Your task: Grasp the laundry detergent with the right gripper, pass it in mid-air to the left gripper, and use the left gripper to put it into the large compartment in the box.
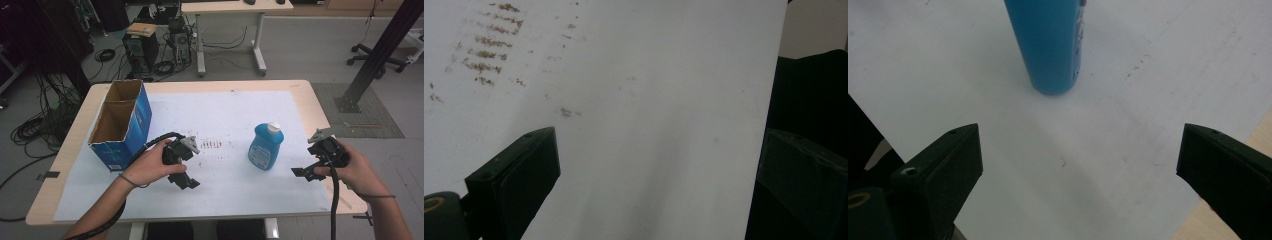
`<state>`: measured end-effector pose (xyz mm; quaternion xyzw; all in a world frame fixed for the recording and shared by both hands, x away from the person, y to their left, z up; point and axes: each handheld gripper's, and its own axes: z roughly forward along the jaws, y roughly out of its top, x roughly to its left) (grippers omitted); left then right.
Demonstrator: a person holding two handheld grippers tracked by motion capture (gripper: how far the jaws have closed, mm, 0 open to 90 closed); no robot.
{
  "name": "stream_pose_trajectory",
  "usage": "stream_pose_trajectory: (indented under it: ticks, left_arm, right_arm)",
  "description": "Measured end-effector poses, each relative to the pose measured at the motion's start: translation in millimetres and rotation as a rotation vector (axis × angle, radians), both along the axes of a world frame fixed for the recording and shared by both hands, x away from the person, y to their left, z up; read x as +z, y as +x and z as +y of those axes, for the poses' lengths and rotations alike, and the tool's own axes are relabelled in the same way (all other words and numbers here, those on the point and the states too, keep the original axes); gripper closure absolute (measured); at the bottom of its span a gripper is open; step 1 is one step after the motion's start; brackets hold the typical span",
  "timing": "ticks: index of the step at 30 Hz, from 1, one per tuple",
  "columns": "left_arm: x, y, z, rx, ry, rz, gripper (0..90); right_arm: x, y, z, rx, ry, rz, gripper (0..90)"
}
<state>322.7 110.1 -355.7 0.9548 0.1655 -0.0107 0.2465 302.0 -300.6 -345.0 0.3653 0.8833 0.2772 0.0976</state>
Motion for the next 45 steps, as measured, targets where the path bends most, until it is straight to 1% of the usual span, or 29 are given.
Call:
stream_pose_trajectory:
  ticks: [1, 2, 5, 6, 7, 8, 12, 13, 16, 17, 18, 19, 20, 21, 24, 26, 27, 28, 33, 34, 36, 39, 40, 42, 45]
  left_arm:
    - [0.0, 0.0, 0.0, 0.000, 0.000, 0.000, 3.6]
    - [0.0, 0.0, 0.0, 0.000, 0.000, 0.000, 3.6]
    - [0.4, -0.1, 0.8, 0.003, -0.002, 0.000, 3.6]
    - [0.7, 0.0, 1.2, 0.002, 0.000, -0.002, 3.6]
    - [0.7, 0.0, 1.2, 0.002, 0.000, -0.002, 3.6]
    - [0.8, 0.0, 1.3, 0.002, 0.000, -0.002, 3.6]
    - [0.9, 0.0, 1.4, 0.002, -0.001, -0.003, 3.6]
    - [0.9, 0.0, 1.4, 0.002, -0.001, -0.003, 3.6]
    - [0.9, 0.3, 1.5, 0.001, -0.004, -0.003, 3.6]
    - [0.5, 0.3, 1.6, 0.001, -0.003, -0.001, 3.6]
    - [0.5, 0.3, 1.6, 0.001, -0.003, -0.001, 3.6]
    - [-0.4, 0.4, 1.9, 0.001, -0.002, 0.002, 3.6]
    - [-0.4, 0.4, 1.9, 0.001, -0.002, 0.002, 3.6]
    - [-0.4, 0.4, 1.9, 0.001, -0.002, 0.002, 3.6]
    - [-0.5, 0.4, 2.6, 0.002, -0.004, 0.002, 3.6]
    - [-0.3, 0.5, 3.2, 0.005, -0.006, 0.001, 3.6]
    - [-0.3, 0.5, 3.2, 0.005, -0.006, 0.001, 3.6]
    - [-0.3, 0.5, 3.2, 0.005, -0.006, 0.001, 3.6]
    - [0.5, 0.6, 2.7, 0.000, -0.007, 0.000, 3.6]
    - [0.5, 0.6, 2.7, 0.000, -0.007, 0.000, 3.6]
    - [0.7, 1.1, 2.9, 0.000, -0.008, -0.001, 3.6]
    - [-0.5, 1.4, 3.9, 0.003, -0.014, 0.002, 3.5]
    - [-0.5, 1.4, 3.9, 0.003, -0.014, 0.002, 3.5]
    - [-0.8, 1.4, 4.1, 0.003, -0.013, 0.001, 3.5]
    - [-1.7, 1.2, 5.2, 0.007, -0.015, 0.004, 3.5]
  right_arm:
    - [0.0, 0.0, 0.0, 0.000, 0.000, 0.000, 4.4]
    - [-1.9, -5.5, 2.7, 0.008, 0.019, -0.010, 4.4]
    - [-2.2, -6.2, 3.1, 0.009, 0.022, -0.011, 4.4]
    - [-4.1, -8.7, 4.7, 0.008, 0.033, -0.017, 4.4]
    - [-4.1, -8.7, 4.7, 0.008, 0.033, -0.017, 4.4]
    - [-7.0, -11.0, 6.5, 0.004, 0.047, -0.017, 4.5]
    - [-10.4, -13.2, 8.7, 0.002, 0.057, -0.023, 4.5]
    - [-15.3, -15.7, 12.2, 0.002, 0.067, -0.047, 4.5]
    - [-16.4, -16.0, 12.8, -0.001, 0.070, -0.051, 4.6]
    - [-18.9, -16.8, 14.1, -0.002, 0.082, -0.059, 4.7]
    - [-18.9, -16.8, 14.1, -0.002, 0.082, -0.059, 4.7]
    - [-22.0, -17.6, 15.4, -0.002, 0.091, -0.066, 4.7]
    - [-22.0, -17.6, 15.4, -0.002, 0.091, -0.066, 4.7]
    - [-26.7, -17.9, 17.4, -0.007, 0.100, -0.078, 4.7]
    - [-27.7, -17.9, 17.7, -0.009, 0.101, -0.082, 4.8]
    - [-30.9, -17.4, 18.6, -0.021, 0.103, -0.097, 4.9]
    - [-30.9, -17.4, 18.6, -0.021, 0.103, -0.097, 4.9]
    - [-33.6, -16.1, 19.3, -0.039, 0.121, -0.118, 4.9]
    - [-36.7, -14.5, 21.0, -0.051, 0.133, -0.126, 4.9]
    - [-39.8, -13.0, 23.9, -0.060, 0.141, -0.135, 4.9]
    - [-39.8, -13.0, 23.9, -0.060, 0.141, -0.135, 4.8]
    - [-42.8, -10.6, 26.7, -0.067, 0.154, -0.143, 4.5]
    - [-47.3, -5.4, 30.0, -0.078, 0.166, -0.154, 4.5]
    - [-47.3, -5.4, 30.0, -0.078, 0.166, -0.154, 4.5]
    - [-49.3, -2.8, 31.1, -0.082, 0.181, -0.165, 4.4]
